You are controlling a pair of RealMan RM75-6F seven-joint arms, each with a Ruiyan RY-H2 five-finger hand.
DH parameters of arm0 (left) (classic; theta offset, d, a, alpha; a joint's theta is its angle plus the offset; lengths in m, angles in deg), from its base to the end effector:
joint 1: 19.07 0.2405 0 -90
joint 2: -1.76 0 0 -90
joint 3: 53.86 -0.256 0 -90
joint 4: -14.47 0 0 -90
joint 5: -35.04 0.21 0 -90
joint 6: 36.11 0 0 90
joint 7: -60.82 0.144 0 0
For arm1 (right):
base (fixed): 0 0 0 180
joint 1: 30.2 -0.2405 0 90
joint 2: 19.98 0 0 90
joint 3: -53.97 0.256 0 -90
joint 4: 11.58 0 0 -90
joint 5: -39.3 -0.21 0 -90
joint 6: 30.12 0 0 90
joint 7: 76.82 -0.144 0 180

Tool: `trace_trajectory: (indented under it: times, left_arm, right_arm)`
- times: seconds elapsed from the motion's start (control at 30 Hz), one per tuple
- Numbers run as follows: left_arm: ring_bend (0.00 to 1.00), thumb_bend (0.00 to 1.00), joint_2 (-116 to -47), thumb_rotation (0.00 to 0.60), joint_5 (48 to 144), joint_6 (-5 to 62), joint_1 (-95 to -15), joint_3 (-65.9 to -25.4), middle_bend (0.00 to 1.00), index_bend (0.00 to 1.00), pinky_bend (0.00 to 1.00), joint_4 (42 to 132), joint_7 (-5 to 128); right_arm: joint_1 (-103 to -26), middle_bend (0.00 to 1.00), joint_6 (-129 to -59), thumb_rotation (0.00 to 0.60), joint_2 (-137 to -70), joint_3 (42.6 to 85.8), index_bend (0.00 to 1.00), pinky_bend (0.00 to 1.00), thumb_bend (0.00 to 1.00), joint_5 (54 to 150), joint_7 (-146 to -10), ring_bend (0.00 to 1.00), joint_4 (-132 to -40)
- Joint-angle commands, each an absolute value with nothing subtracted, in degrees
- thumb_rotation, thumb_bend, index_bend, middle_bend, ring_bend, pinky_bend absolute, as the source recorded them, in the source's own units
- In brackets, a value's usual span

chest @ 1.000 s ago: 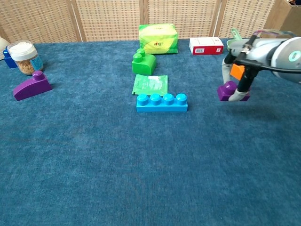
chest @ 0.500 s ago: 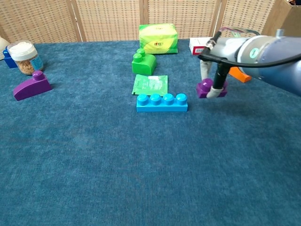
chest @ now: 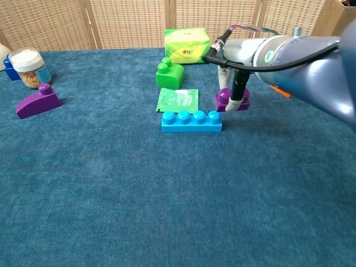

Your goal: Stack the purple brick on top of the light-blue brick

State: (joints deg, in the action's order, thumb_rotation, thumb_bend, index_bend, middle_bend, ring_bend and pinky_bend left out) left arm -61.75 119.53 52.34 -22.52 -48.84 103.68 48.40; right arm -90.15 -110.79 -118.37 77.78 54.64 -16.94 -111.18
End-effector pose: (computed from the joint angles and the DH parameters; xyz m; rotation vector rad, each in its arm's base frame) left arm -0.3232 0.1812 0.1829 -1.2381 -0.9597 -1.0603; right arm -0.0405 -0.3426 -0.0248 1.6225 -1.0660 0.6139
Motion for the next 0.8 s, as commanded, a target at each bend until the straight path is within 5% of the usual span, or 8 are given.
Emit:
trace_trajectory:
  times: [0.03,0.8]
  left_arm:
    - [0.0,0.38,-61.9,0.331,119.61,52.09,-22.67,-48.88,0.02,0.26,0.0,103.49,48.21]
    - [0.0,0.38,-62.47,0.327,119.43,50.88,-23.29,-48.89,0.02,0.26,0.0,102.07,46.92]
  right_arm:
    - [-91.2,0.3,-111.47,0.6,-119.42,78.33,0.58,0.07,0.18,53.97,-16.05,0.1,-110.48]
    - [-96.7,0.3,-112.47,0.6,-126.85,81.28,0.57,0.08,0.17,50.33,-11.38,0.1,-101.81]
